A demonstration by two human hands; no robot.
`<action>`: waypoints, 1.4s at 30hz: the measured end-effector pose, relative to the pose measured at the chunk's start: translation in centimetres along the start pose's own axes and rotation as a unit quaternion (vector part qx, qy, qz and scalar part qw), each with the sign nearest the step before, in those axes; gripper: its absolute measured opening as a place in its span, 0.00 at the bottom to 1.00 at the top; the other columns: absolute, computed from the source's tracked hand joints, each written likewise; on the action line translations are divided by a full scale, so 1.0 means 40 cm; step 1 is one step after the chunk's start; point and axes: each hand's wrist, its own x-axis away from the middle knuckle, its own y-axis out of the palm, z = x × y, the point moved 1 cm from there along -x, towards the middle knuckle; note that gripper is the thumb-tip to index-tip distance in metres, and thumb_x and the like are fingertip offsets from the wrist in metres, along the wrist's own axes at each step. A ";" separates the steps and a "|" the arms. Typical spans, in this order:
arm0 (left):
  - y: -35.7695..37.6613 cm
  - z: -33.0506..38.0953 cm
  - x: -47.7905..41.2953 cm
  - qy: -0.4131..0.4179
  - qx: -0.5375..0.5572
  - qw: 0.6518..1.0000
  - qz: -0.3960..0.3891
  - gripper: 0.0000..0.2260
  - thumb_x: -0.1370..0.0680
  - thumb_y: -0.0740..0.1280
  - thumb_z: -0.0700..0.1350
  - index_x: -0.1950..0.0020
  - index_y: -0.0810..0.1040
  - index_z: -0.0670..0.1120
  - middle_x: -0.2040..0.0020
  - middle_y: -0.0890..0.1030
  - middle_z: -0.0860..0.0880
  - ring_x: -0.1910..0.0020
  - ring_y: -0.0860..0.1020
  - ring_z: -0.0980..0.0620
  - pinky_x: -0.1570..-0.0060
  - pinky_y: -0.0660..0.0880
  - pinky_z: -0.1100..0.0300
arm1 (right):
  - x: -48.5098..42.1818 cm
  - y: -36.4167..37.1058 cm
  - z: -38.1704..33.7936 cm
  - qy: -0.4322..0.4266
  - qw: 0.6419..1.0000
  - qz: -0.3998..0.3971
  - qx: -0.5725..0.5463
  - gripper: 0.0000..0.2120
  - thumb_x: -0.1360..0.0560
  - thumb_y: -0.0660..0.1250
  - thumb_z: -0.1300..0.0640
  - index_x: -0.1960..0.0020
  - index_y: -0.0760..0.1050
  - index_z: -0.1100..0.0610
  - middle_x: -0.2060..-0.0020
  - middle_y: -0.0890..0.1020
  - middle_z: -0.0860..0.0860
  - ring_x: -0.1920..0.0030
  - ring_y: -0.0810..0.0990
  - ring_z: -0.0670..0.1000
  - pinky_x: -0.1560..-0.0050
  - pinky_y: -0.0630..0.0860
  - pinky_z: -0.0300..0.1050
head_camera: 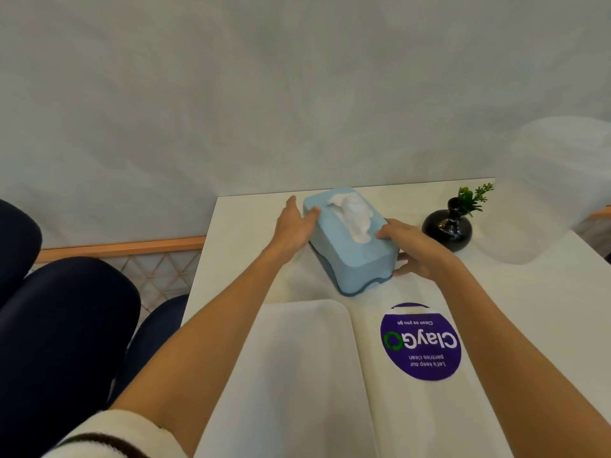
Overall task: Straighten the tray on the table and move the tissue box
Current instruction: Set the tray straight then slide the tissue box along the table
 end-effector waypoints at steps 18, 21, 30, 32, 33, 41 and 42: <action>-0.050 -0.087 -0.019 -0.008 0.039 0.999 0.026 0.23 0.22 0.60 0.57 0.30 0.67 0.48 0.35 0.73 0.47 0.45 0.70 0.50 0.48 0.68 0.57 | -0.017 0.090 0.025 0.003 0.990 0.135 -0.050 0.22 0.22 0.60 0.49 0.32 0.64 0.58 0.37 0.73 0.57 0.43 0.74 0.57 0.48 0.79 0.57; -0.095 -0.113 -0.012 0.011 0.016 0.998 0.067 0.22 0.21 0.60 0.56 0.30 0.67 0.48 0.36 0.72 0.46 0.45 0.71 0.49 0.51 0.67 0.57 | -0.045 0.118 -0.018 -0.008 0.991 0.125 -0.049 0.20 0.23 0.59 0.51 0.33 0.65 0.58 0.39 0.74 0.57 0.45 0.75 0.57 0.49 0.80 0.58; -0.240 -0.183 -0.039 -0.066 0.005 0.977 0.202 0.22 0.21 0.58 0.55 0.32 0.69 0.43 0.37 0.72 0.40 0.51 0.70 0.46 0.58 0.68 0.56 | -0.163 0.312 -0.183 -0.056 0.996 0.066 0.011 0.21 0.24 0.57 0.52 0.32 0.66 0.57 0.38 0.75 0.57 0.41 0.76 0.59 0.39 0.76 0.59; -0.265 -0.196 -0.055 -0.077 0.003 0.975 0.210 0.22 0.21 0.58 0.56 0.32 0.68 0.43 0.37 0.72 0.39 0.51 0.70 0.46 0.56 0.67 0.54 | -0.185 0.346 -0.201 -0.056 0.996 0.061 0.020 0.22 0.24 0.56 0.52 0.32 0.65 0.57 0.38 0.75 0.57 0.41 0.76 0.60 0.38 0.75 0.59; -0.273 -0.201 -0.061 -0.080 0.003 0.974 0.212 0.22 0.21 0.58 0.56 0.32 0.68 0.43 0.37 0.72 0.39 0.51 0.70 0.46 0.56 0.67 0.54 | -0.196 0.359 -0.208 -0.054 0.996 0.060 0.023 0.22 0.24 0.56 0.51 0.31 0.65 0.57 0.38 0.75 0.57 0.41 0.76 0.60 0.38 0.75 0.59; -0.292 -0.219 -0.103 -0.075 0.025 0.975 0.207 0.23 0.21 0.59 0.56 0.32 0.68 0.43 0.37 0.71 0.40 0.50 0.71 0.47 0.57 0.68 0.55 | -0.268 0.384 -0.240 -0.052 0.997 0.043 0.028 0.21 0.25 0.56 0.54 0.33 0.65 0.58 0.39 0.75 0.58 0.42 0.77 0.59 0.41 0.77 0.56; -0.295 -0.218 -0.109 -0.074 0.024 0.975 0.207 0.23 0.21 0.59 0.56 0.32 0.67 0.43 0.37 0.70 0.40 0.51 0.71 0.47 0.57 0.68 0.55 | -0.274 0.386 -0.241 -0.050 0.997 0.041 0.029 0.21 0.25 0.56 0.54 0.33 0.66 0.58 0.39 0.75 0.58 0.42 0.77 0.59 0.41 0.77 0.57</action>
